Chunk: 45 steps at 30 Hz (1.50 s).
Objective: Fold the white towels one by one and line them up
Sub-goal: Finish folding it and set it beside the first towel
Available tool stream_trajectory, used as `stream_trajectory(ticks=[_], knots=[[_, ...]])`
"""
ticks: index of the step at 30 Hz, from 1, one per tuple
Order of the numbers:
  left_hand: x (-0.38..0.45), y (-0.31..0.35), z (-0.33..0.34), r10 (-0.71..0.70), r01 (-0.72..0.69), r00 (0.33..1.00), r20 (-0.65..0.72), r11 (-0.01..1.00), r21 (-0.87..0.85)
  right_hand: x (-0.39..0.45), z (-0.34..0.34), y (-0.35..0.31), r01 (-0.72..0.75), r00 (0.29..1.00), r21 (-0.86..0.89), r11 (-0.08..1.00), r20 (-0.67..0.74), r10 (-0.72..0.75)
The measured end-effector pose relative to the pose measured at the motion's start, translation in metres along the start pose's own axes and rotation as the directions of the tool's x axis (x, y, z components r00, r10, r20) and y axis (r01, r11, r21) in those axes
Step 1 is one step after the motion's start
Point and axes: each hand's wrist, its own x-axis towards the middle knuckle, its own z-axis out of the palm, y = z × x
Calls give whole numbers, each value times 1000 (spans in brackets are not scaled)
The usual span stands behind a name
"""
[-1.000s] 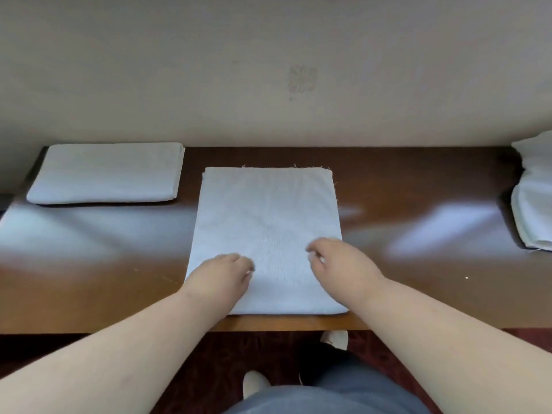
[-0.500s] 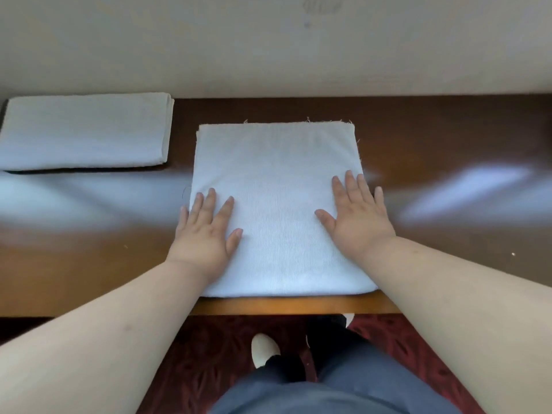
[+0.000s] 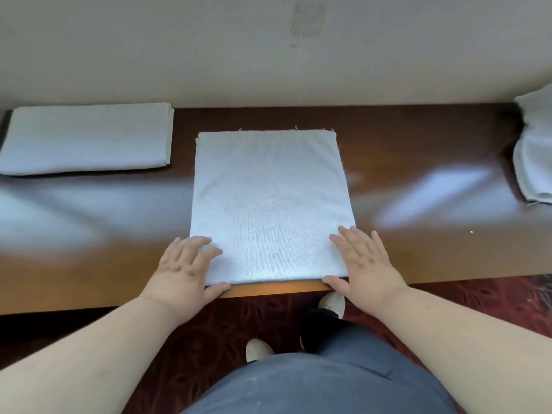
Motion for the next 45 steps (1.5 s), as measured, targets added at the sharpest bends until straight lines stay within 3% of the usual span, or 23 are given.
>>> stream_trajectory(ticks=[2,4,13,18,23,27,30,37,40,45], knots=[[-10,-3,0,37,-42,992,-117,998,-41,-15,-2,5,41,984,68,997,-174,-28],[-13,-4,2,73,-79,992,-103,996,-49,-24,-1,10,63,971,84,994,-237,-42],[-25,-17,-1,-50,48,995,-84,999,-24,-24,-9,26,-78,989,-41,996,-126,72],[-30,-12,-12,-106,104,990,-93,994,-27,-27,-11,20,-126,985,97,987,-105,136],[-41,-2,-33,-138,122,985,-104,982,-146,-39,-26,23,-75,989,282,957,-99,106],[-27,-4,-57,-330,306,944,-2,875,-374,-27,-50,15,-187,937,608,772,-126,326],[-1,-9,-71,-471,405,882,9,749,-525,0,-69,10,-243,883,721,649,-112,456],[111,-16,-94,-732,312,679,-63,366,-877,110,-106,15,-142,789,822,552,-243,565],[171,-26,-87,-751,301,653,-97,375,-877,170,-104,29,-140,769,820,555,-262,582],[238,-45,-61,-750,377,658,-63,400,-835,232,-77,58,-264,822,730,630,-171,543]])
